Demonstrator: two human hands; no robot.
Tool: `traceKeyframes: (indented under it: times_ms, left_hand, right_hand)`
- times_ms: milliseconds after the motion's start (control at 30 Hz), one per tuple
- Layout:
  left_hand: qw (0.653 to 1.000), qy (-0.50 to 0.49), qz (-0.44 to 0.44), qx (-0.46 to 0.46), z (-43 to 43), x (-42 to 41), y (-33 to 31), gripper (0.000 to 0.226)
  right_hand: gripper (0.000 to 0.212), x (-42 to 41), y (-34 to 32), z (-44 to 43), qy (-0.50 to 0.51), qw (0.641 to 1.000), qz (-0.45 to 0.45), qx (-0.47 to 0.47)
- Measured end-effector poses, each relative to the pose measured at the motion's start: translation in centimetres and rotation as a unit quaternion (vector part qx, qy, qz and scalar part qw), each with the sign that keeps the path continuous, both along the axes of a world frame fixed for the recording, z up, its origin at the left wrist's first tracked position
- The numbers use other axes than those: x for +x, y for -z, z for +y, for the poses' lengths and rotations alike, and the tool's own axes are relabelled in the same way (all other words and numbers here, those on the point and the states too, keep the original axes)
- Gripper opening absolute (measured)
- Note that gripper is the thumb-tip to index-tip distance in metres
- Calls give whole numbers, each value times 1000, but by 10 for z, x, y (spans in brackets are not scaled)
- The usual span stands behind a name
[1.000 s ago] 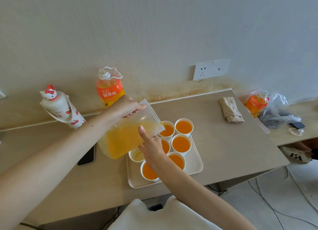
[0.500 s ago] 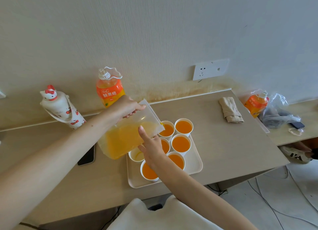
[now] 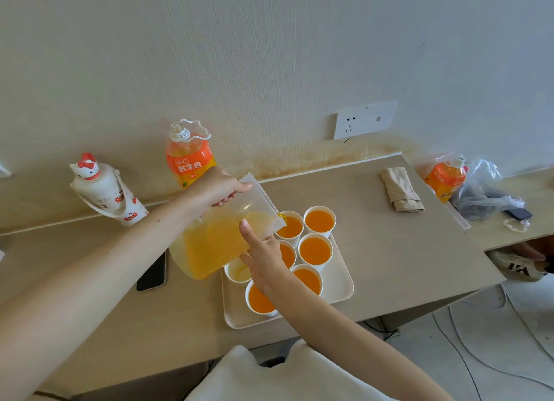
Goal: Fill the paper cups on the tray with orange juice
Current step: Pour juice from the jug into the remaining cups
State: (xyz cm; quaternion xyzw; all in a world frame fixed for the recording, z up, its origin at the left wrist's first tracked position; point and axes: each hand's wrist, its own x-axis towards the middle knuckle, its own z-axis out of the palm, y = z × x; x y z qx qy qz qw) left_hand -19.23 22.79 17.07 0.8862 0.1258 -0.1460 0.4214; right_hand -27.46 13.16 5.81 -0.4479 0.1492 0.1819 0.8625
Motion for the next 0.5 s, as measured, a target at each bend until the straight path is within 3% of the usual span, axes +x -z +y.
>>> traceKeyframes:
  times_ms: [100, 200, 300, 400, 500]
  left_hand:
    - [1000, 0, 1, -2, 0, -1, 0, 43]
    - [1000, 1, 0, -2, 0, -2, -1, 43]
    - [1000, 0, -2, -3, 0, -2, -2, 44]
    - [1000, -4, 0, -17, 1, -1, -2, 44]
    - [999, -6, -2, -33, 2, -1, -3, 42]
  right_hand:
    - [36, 0, 0, -2, -9, 1000, 2, -9]
    - [29, -1, -2, -2, -10, 1000, 3, -10]
    - [39, 0, -2, -1, -4, 1000, 0, -12]
    - [73, 2, -2, 0, 2, 1000, 5, -20]
    - [88, 4, -2, 1, 11, 1000, 3, -28]
